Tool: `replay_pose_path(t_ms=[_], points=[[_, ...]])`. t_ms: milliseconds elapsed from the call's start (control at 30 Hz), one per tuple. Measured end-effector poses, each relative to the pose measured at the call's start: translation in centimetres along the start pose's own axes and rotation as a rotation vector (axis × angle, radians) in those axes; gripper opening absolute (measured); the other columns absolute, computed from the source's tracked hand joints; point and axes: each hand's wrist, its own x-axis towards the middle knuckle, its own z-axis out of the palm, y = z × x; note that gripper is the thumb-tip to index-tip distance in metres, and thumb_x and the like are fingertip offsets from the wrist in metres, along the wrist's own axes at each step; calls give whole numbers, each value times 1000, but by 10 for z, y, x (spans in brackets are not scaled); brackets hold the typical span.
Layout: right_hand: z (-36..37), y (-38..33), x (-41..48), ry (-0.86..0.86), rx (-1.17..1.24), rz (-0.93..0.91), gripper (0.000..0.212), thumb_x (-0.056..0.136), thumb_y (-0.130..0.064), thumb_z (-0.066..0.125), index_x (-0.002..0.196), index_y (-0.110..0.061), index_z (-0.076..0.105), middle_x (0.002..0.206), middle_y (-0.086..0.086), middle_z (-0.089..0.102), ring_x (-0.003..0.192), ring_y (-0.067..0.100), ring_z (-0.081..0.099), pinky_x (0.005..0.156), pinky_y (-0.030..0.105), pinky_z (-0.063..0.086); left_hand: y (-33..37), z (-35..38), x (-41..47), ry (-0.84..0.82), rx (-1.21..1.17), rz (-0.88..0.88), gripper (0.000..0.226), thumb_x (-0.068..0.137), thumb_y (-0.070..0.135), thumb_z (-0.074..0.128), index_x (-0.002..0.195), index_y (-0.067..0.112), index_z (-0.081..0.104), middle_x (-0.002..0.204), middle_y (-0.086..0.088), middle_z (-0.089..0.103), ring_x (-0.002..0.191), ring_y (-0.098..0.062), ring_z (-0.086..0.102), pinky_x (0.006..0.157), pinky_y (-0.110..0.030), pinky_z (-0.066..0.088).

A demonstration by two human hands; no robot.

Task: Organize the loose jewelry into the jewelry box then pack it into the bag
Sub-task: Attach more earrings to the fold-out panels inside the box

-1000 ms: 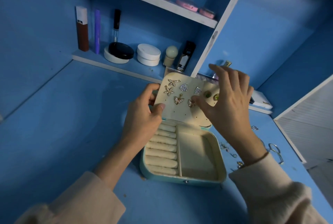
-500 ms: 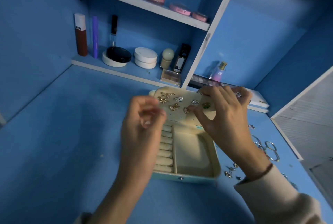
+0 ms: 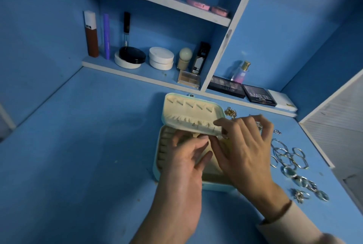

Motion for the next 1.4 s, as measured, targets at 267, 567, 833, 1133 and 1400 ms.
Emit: replay_pose_path(t_ms=[267,567,833,1133,1400], points=[[-11,-6,-11,-82,-33,24,31,80,-23,65,106,-17,48,83,-1,60,88,20,48,89,45,30,-6,-2,-1,59,-6,83,60,66,13,65,125,14,55,112,-9,70,110,-22,63,92,-33,46],[-50,21,9,-242,394,218,36,77,-19,43,110,-13,56,104,-8,57,99,16,49,87,31,33,-11,-11,2,33,28,125,46,81,5,59,126,14,53,117,-11,67,111,-24,63,93,-33,49],[-28,105,0,-708,388,567,26,82,-5,63,84,-31,66,87,-3,67,85,12,60,74,24,44,-15,-20,6,-14,74,145,38,79,5,59,115,16,51,106,-9,65,103,-18,65,94,-33,51],[-17,103,-16,-990,311,541,12,83,-14,66,81,-26,69,79,-7,68,74,-1,59,63,4,40,-15,-19,7,-1,81,155,28,84,3,51,109,18,51,102,-3,68,100,-14,66,88,-31,48],[-15,97,-15,-1006,209,530,8,83,-19,64,84,-24,70,80,-9,66,80,7,60,73,21,47,-15,-19,7,4,76,148,29,85,2,48,110,17,49,99,-4,66,96,-14,66,85,-30,49]])
